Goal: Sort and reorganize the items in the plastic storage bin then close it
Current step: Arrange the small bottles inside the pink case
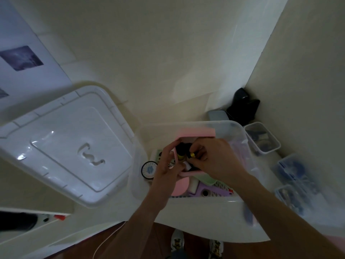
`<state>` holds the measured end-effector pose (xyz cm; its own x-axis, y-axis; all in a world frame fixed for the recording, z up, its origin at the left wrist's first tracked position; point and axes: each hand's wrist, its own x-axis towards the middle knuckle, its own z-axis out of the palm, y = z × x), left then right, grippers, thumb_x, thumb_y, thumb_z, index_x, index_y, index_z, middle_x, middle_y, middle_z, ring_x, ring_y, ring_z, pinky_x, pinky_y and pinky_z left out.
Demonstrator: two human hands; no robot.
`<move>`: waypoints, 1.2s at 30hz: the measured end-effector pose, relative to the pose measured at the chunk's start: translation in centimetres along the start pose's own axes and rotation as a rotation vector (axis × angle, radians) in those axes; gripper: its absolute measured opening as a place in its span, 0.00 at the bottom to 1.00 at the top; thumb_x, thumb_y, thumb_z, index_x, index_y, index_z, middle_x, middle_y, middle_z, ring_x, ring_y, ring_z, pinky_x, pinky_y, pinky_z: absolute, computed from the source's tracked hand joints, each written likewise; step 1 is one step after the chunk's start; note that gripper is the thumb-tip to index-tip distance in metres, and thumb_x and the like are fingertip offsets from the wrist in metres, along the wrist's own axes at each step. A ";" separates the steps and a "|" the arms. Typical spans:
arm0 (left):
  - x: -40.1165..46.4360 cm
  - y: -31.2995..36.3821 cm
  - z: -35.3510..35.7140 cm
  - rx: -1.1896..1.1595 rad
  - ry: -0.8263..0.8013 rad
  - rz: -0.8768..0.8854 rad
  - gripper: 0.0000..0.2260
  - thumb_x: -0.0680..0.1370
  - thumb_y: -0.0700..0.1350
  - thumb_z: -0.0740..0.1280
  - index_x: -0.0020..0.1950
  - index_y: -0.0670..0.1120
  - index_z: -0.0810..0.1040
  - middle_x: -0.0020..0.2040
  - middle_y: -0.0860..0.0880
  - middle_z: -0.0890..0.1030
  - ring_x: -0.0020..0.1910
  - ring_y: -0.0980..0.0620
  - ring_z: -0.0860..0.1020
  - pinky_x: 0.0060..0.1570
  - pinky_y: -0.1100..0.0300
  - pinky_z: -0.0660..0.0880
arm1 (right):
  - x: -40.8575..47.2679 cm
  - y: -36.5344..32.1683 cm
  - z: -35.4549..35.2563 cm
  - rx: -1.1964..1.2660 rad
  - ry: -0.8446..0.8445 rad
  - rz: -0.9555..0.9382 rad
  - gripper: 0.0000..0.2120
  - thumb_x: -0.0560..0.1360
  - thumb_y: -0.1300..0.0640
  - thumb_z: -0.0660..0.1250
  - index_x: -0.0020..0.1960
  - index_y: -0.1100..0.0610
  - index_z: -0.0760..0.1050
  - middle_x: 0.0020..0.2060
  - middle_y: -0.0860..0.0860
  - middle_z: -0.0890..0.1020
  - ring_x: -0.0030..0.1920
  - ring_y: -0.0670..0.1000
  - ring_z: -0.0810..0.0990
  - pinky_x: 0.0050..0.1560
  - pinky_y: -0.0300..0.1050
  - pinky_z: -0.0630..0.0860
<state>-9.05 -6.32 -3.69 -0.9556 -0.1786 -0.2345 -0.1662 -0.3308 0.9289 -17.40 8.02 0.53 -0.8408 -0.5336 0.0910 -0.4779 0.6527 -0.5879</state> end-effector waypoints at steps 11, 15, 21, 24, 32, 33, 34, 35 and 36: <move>0.1 -0.5 0.0 -0.051 0.015 -0.037 0.25 0.80 0.31 0.62 0.70 0.56 0.74 0.58 0.42 0.81 0.61 0.35 0.77 0.62 0.35 0.75 | -0.3 -0.2 0.0 -0.038 0.050 0.160 0.06 0.69 0.47 0.71 0.41 0.48 0.83 0.32 0.42 0.83 0.32 0.42 0.79 0.39 0.45 0.79; 0.0 -0.5 0.3 -0.042 0.005 -0.024 0.24 0.81 0.33 0.62 0.71 0.56 0.73 0.58 0.41 0.80 0.62 0.32 0.75 0.61 0.32 0.74 | -0.1 -0.3 0.3 -0.147 0.066 0.108 0.05 0.69 0.51 0.72 0.36 0.50 0.84 0.33 0.45 0.81 0.32 0.46 0.77 0.35 0.47 0.78; 0.2 -0.4 0.1 -0.016 0.047 0.005 0.22 0.81 0.32 0.61 0.69 0.54 0.74 0.54 0.41 0.81 0.55 0.37 0.79 0.59 0.29 0.72 | -0.2 -0.3 0.1 -0.206 0.033 0.053 0.04 0.69 0.57 0.71 0.38 0.51 0.85 0.34 0.47 0.82 0.33 0.49 0.79 0.31 0.38 0.71; 0.1 -0.4 0.2 -0.010 0.040 0.007 0.21 0.82 0.33 0.61 0.69 0.55 0.74 0.54 0.42 0.81 0.57 0.36 0.79 0.60 0.30 0.72 | -0.8 0.0 -0.5 -0.107 0.066 0.066 0.06 0.69 0.57 0.72 0.43 0.49 0.86 0.40 0.45 0.84 0.35 0.44 0.78 0.33 0.25 0.67; -0.1 -1.0 0.2 -0.013 0.013 -0.013 0.22 0.82 0.34 0.62 0.70 0.56 0.73 0.61 0.40 0.78 0.62 0.34 0.77 0.59 0.29 0.73 | -0.9 0.1 -0.8 -0.009 -0.050 -0.015 0.09 0.71 0.60 0.69 0.44 0.48 0.85 0.40 0.43 0.85 0.38 0.42 0.81 0.42 0.38 0.78; -0.1 -1.0 0.1 -0.008 0.003 -0.014 0.22 0.82 0.34 0.62 0.71 0.56 0.72 0.62 0.40 0.78 0.62 0.33 0.76 0.60 0.29 0.73 | -0.8 0.1 -0.7 -0.010 -0.060 -0.035 0.09 0.71 0.61 0.68 0.42 0.49 0.84 0.38 0.43 0.85 0.37 0.42 0.81 0.41 0.39 0.78; -0.1 -1.0 0.1 -0.003 -0.009 -0.012 0.23 0.82 0.34 0.62 0.72 0.56 0.71 0.62 0.40 0.78 0.62 0.32 0.76 0.60 0.29 0.73 | -0.7 0.0 -0.6 -0.018 -0.074 -0.052 0.09 0.71 0.61 0.68 0.41 0.49 0.84 0.37 0.43 0.84 0.36 0.43 0.80 0.40 0.37 0.76; -0.2 -1.0 0.1 0.000 -0.018 -0.007 0.23 0.82 0.35 0.62 0.73 0.56 0.70 0.63 0.40 0.77 0.63 0.33 0.76 0.60 0.30 0.74 | -0.5 0.0 -0.5 -0.030 -0.089 -0.066 0.09 0.71 0.61 0.69 0.41 0.49 0.84 0.36 0.43 0.84 0.36 0.43 0.79 0.39 0.33 0.74; -0.2 -0.9 0.1 0.002 -0.026 -0.001 0.23 0.82 0.34 0.62 0.73 0.55 0.70 0.64 0.41 0.77 0.62 0.35 0.77 0.60 0.32 0.74 | -0.5 -0.1 -0.4 -0.039 -0.100 -0.080 0.08 0.71 0.61 0.70 0.41 0.49 0.84 0.36 0.43 0.84 0.35 0.43 0.79 0.38 0.30 0.72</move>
<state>-8.72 -5.92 -4.48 -0.9613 -0.1540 -0.2284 -0.1680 -0.3296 0.9291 -17.04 8.49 0.88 -0.7709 -0.6346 0.0548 -0.5539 0.6254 -0.5497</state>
